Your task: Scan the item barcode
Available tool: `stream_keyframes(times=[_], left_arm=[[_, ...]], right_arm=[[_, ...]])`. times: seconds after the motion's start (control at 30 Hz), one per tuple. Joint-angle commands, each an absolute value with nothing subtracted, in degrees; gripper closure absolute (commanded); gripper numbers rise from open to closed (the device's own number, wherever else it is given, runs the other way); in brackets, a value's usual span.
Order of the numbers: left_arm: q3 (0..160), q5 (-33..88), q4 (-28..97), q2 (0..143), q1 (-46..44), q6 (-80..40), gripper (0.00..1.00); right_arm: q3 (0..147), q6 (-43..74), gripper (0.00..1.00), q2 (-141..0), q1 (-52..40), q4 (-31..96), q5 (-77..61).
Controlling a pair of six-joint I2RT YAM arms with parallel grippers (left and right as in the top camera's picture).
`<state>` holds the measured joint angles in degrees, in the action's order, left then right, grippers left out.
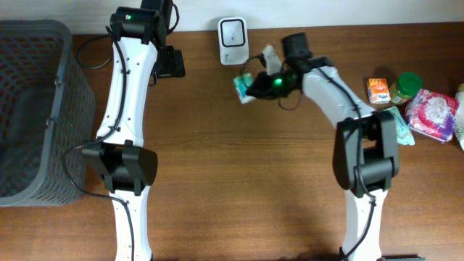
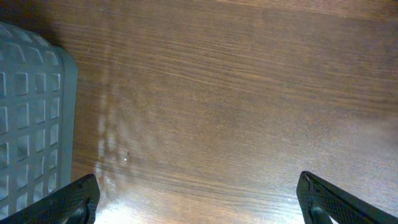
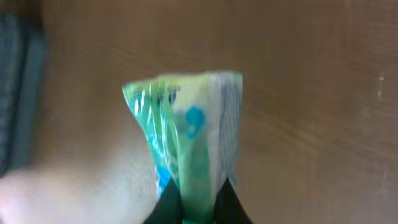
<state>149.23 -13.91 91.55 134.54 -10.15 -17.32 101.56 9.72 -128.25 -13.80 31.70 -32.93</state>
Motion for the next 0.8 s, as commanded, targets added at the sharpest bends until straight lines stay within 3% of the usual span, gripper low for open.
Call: stream_keyframes(times=[0.0,0.07,0.13,0.2,0.3,0.53,0.77], left_arm=[[149.7,-13.7,91.6,134.7,-10.2,-16.7,0.01],[149.7,-13.7,91.6,134.7,-10.2,-16.7,0.01],[149.7,-13.7,91.6,134.7,-10.2,-16.6,0.01],[149.7,-13.7,91.6,134.7,-10.2,-16.7,0.01],[149.7,-13.7,91.6,134.7,-10.2,-16.7,0.01],[149.7,-13.7,91.6,134.7,-10.2,-16.7,0.01],[149.7,-13.7,91.6,134.7,-10.2,-16.7,0.01]], right_arm=[[103.1,11.4,0.96,-128.0,-17.1,17.8,-16.7],[103.1,11.0,0.96,-128.0,-18.7,11.3,-3.1],[103.1,-2.2,0.96,-128.0,-21.5,1.5,12.6],[103.1,-13.7,0.96,-128.3,-22.5,-4.0,16.6],[103.1,-24.2,0.96,-130.9,-22.5,-8.5,16.5],[103.1,-24.2,0.96,-134.6,-22.5,-18.7,10.6],[103.2,-26.5,0.96,-135.8,-22.4,-15.0,4.8]])
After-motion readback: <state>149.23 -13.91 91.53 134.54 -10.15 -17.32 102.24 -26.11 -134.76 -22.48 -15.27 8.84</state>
